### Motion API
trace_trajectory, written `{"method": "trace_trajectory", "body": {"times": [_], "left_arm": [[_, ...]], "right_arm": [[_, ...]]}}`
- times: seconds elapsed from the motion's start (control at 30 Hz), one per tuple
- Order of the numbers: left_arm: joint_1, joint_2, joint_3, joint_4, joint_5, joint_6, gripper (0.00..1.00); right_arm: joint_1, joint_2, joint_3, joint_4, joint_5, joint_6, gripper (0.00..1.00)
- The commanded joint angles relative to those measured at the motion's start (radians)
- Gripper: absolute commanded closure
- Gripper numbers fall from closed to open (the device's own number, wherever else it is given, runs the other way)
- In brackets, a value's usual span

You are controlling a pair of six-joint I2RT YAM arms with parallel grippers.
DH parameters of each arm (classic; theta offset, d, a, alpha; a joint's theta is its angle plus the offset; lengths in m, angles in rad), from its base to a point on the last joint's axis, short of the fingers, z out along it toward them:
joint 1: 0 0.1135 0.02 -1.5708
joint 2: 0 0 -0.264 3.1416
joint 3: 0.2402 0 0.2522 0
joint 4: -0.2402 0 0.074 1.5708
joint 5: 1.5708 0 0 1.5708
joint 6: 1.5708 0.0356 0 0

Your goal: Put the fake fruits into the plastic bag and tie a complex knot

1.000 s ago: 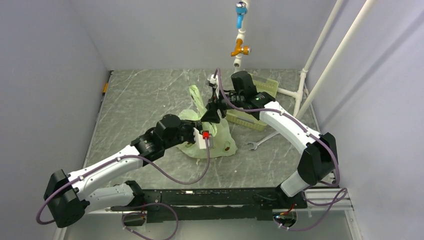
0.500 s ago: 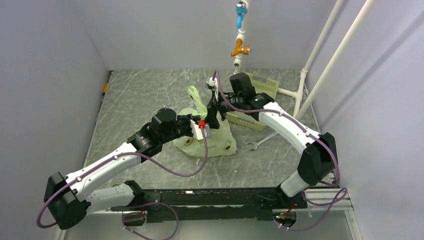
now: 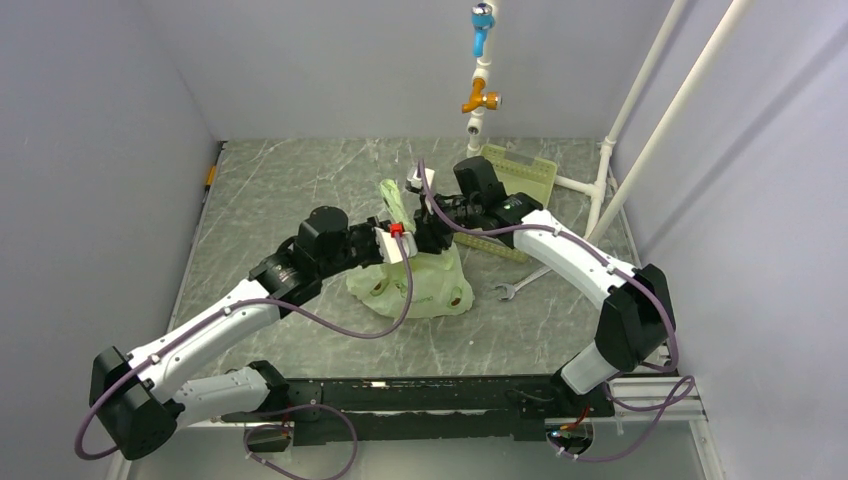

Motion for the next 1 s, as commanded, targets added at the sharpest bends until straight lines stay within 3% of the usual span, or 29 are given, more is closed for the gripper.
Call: {"method": "trace_trajectory", "body": {"times": [0.0, 0.1, 0.2, 0.33, 0.6, 0.67, 0.73, 0.8, 0.83, 0.97], "left_arm": [[0.018, -0.02, 0.029, -0.037, 0.056, -0.054, 0.81], [0.066, -0.021, 0.034, -0.081, 0.123, -0.093, 0.82], [0.141, -0.058, 0.025, -0.103, 0.246, -0.128, 0.58], [0.172, -0.115, -0.041, -0.063, 0.357, -0.157, 0.33], [0.172, 0.008, -0.012, 0.023, 0.37, -0.179, 0.29], [0.172, 0.046, -0.009, 0.048, 0.335, -0.23, 0.3], [0.179, 0.082, 0.018, 0.01, 0.28, -0.249, 0.38], [0.228, 0.084, 0.025, -0.001, 0.287, -0.269, 0.64], [0.263, 0.071, 0.018, 0.012, 0.321, -0.284, 0.71], [0.32, 0.039, -0.011, 0.034, 0.445, -0.263, 0.91]], "right_arm": [[-0.001, -0.058, -0.013, 0.015, 0.007, -0.044, 0.73], [-0.011, -0.059, -0.012, 0.025, -0.01, -0.034, 0.76], [-0.019, -0.055, -0.005, 0.029, -0.021, -0.027, 0.8], [-0.022, -0.052, -0.004, 0.041, -0.052, -0.014, 0.82], [-0.031, -0.056, 0.0, 0.04, -0.127, -0.014, 0.83], [-0.038, -0.061, 0.004, 0.043, -0.157, -0.009, 0.82], [-0.046, -0.074, -0.002, 0.046, -0.174, -0.01, 0.83], [-0.058, -0.083, -0.009, 0.031, -0.195, -0.021, 0.84], [-0.062, -0.087, -0.013, 0.018, -0.207, -0.033, 0.86], [-0.065, -0.096, -0.028, 0.0, -0.24, -0.073, 1.0]]}}
